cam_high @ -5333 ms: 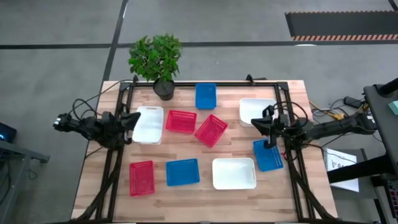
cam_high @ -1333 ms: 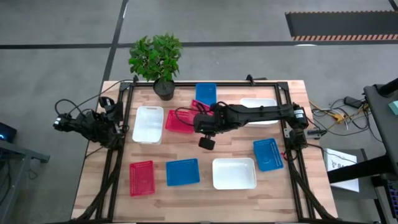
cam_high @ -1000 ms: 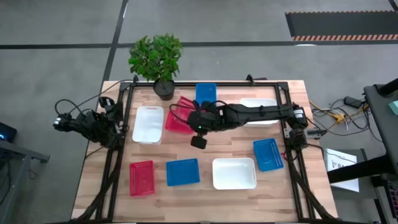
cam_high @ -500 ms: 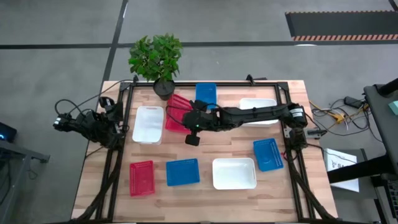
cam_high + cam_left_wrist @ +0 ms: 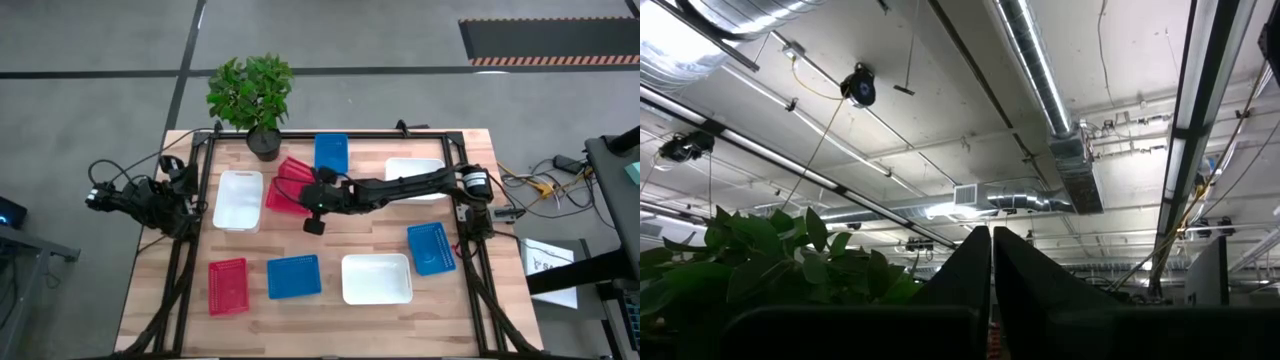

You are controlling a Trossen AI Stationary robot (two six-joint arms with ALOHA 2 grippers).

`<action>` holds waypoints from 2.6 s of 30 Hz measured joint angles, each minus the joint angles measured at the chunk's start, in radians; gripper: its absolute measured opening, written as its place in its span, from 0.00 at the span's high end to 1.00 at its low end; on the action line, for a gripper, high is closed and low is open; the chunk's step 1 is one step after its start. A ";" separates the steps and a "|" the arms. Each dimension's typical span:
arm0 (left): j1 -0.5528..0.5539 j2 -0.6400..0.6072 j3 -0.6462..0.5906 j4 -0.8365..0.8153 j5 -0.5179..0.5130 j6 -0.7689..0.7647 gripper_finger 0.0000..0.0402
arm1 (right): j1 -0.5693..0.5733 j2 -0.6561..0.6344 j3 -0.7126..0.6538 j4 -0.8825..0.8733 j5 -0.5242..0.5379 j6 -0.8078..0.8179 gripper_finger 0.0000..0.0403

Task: Stack baskets by color
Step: Stack the top right red bin on the top left red bin, then stack the bottom white bin on the top right bin

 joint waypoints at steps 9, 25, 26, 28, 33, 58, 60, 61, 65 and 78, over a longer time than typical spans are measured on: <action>0.000 0.000 0.000 0.000 0.000 0.000 1.00 | 0.000 0.000 -0.062 0.059 0.000 -0.027 0.97; 0.000 0.000 0.000 -0.001 0.000 0.000 1.00 | 0.000 -0.001 -0.063 0.119 0.000 -0.041 0.66; 0.000 0.000 0.000 -0.001 0.000 0.000 1.00 | 0.000 -0.001 -0.063 0.125 0.000 -0.041 0.65; 0.000 0.000 0.000 -0.001 0.000 0.000 1.00 | 0.000 -0.003 -0.063 0.135 0.000 -0.041 0.64; 0.000 0.000 0.000 -0.009 0.000 0.000 1.00 | 0.002 -0.040 -0.063 0.133 -0.007 -0.055 0.66; 0.000 0.307 0.053 -0.052 0.043 -0.257 1.00 | 0.163 -0.636 -0.762 0.516 -0.054 -0.037 0.93; 0.000 0.362 0.064 -0.048 0.014 -0.317 1.00 | 0.162 -0.687 -0.797 0.516 -0.053 -0.033 0.93; 0.000 0.384 0.075 -0.047 -0.012 -0.354 1.00 | 0.161 -0.711 -0.810 0.515 -0.053 -0.039 0.93; 0.000 0.462 0.122 -0.061 -0.098 -0.494 1.00 | 0.162 -0.791 -0.843 0.516 -0.053 -0.078 0.93; -0.002 0.654 0.200 -0.062 -0.027 -0.682 1.00 | 0.162 -0.831 -0.805 0.301 -0.092 -0.009 0.80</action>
